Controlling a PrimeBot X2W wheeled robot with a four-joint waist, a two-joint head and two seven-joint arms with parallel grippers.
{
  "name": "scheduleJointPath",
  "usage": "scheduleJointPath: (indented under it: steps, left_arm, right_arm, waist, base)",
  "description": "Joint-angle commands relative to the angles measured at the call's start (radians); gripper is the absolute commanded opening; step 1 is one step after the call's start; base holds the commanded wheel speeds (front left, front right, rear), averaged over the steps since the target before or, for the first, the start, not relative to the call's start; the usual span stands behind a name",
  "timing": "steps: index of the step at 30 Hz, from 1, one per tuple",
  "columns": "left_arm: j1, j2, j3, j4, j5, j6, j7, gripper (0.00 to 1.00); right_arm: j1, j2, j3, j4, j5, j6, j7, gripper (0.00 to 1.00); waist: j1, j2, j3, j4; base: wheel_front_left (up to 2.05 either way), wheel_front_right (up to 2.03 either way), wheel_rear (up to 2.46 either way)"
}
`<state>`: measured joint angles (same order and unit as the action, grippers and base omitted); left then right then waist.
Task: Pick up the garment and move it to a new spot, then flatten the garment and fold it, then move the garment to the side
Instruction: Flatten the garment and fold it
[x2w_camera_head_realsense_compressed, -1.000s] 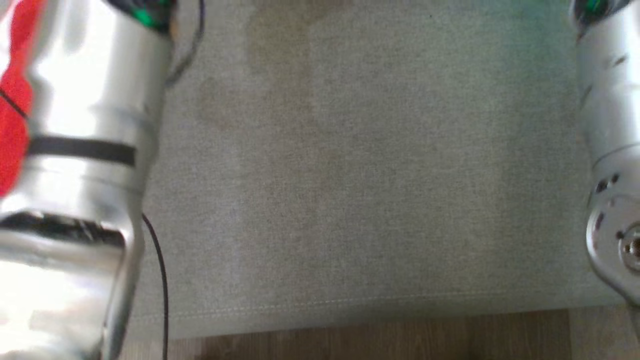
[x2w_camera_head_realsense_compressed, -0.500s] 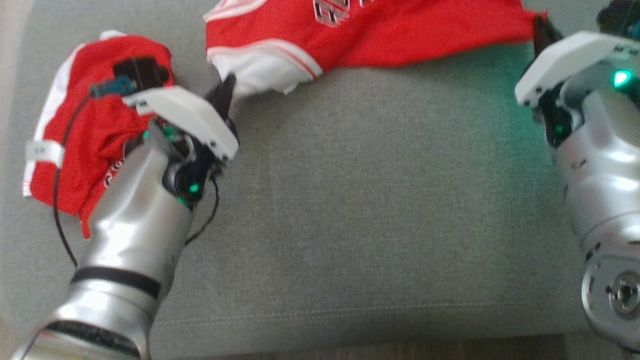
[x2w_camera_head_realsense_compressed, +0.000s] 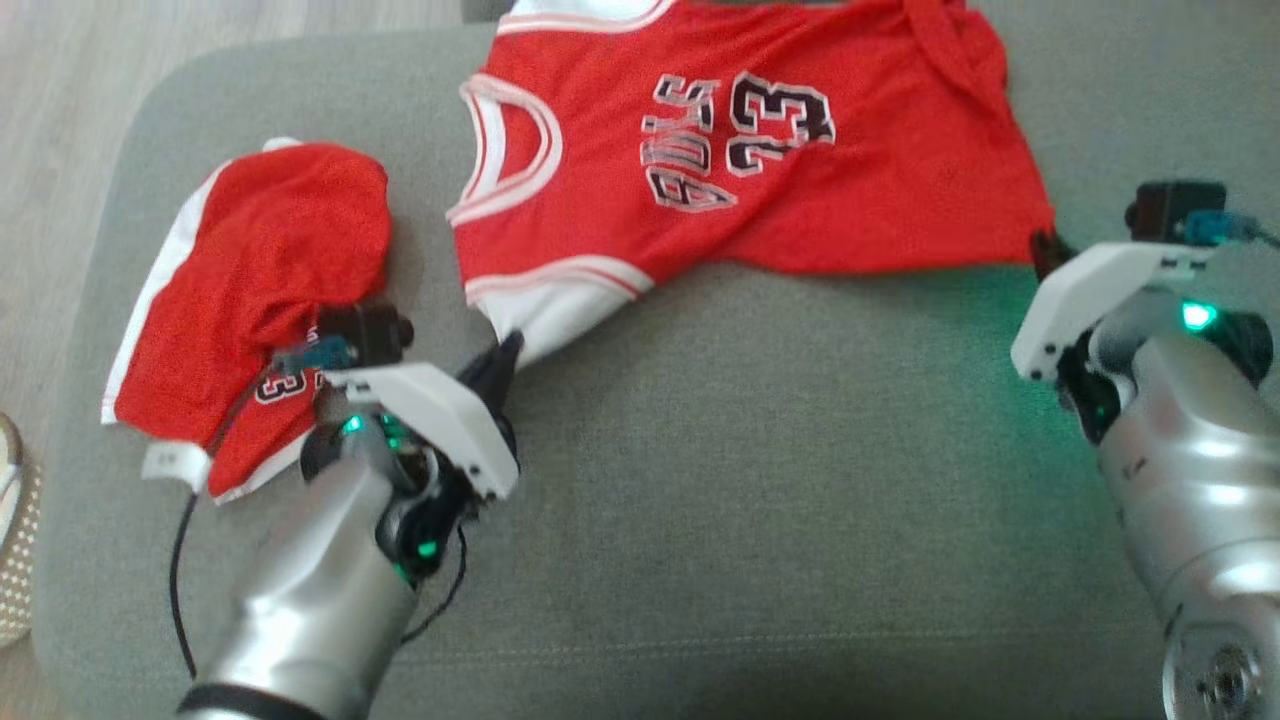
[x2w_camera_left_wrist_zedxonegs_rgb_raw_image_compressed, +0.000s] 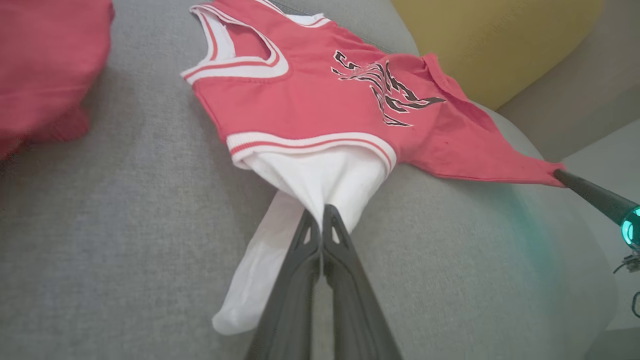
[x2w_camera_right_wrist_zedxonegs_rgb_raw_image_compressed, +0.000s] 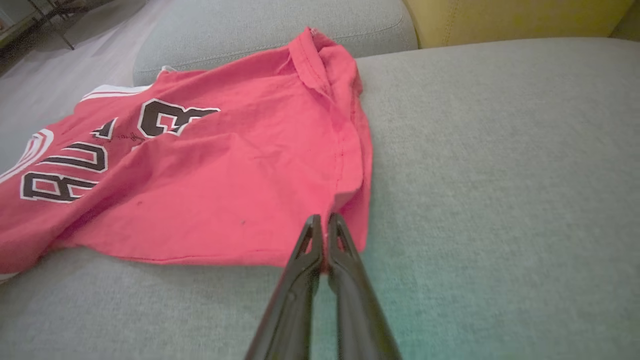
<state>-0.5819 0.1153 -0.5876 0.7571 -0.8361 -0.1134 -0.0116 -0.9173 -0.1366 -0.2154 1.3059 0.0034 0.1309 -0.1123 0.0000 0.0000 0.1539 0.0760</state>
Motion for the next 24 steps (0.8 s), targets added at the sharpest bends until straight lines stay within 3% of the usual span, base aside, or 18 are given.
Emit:
scheduleJointPath:
  steps: [1, 9, 24]
  left_arm:
    - [-0.015, 0.033, 0.025, -0.04, 0.005, 0.004, -0.013, 0.0]
    - [0.1, 0.063, 0.044, -0.137, -0.039, 0.032, 0.005, 0.0]
    - [0.354, 0.153, 0.104, -0.439, -0.203, 0.127, 0.182, 0.0]
  right_arm:
    - [-0.002, -0.003, 0.024, -0.024, 0.012, 0.0, 0.004, 0.0]
    - [0.094, -0.047, 0.072, -0.023, 0.072, 0.0, 0.051, 0.0]
    - [0.262, -0.087, 0.209, -0.114, 0.214, 0.0, 0.15, 0.0]
  waist:
    - [0.0, 0.0, -0.019, -0.005]
    - [0.0, 0.0, -0.09, -0.013]
    - [0.0, 0.0, -0.185, -0.017]
  base:
    - [0.0, 0.0, 0.0]
    - [0.0, 0.0, 0.0]
    - [0.0, 0.0, 0.0]
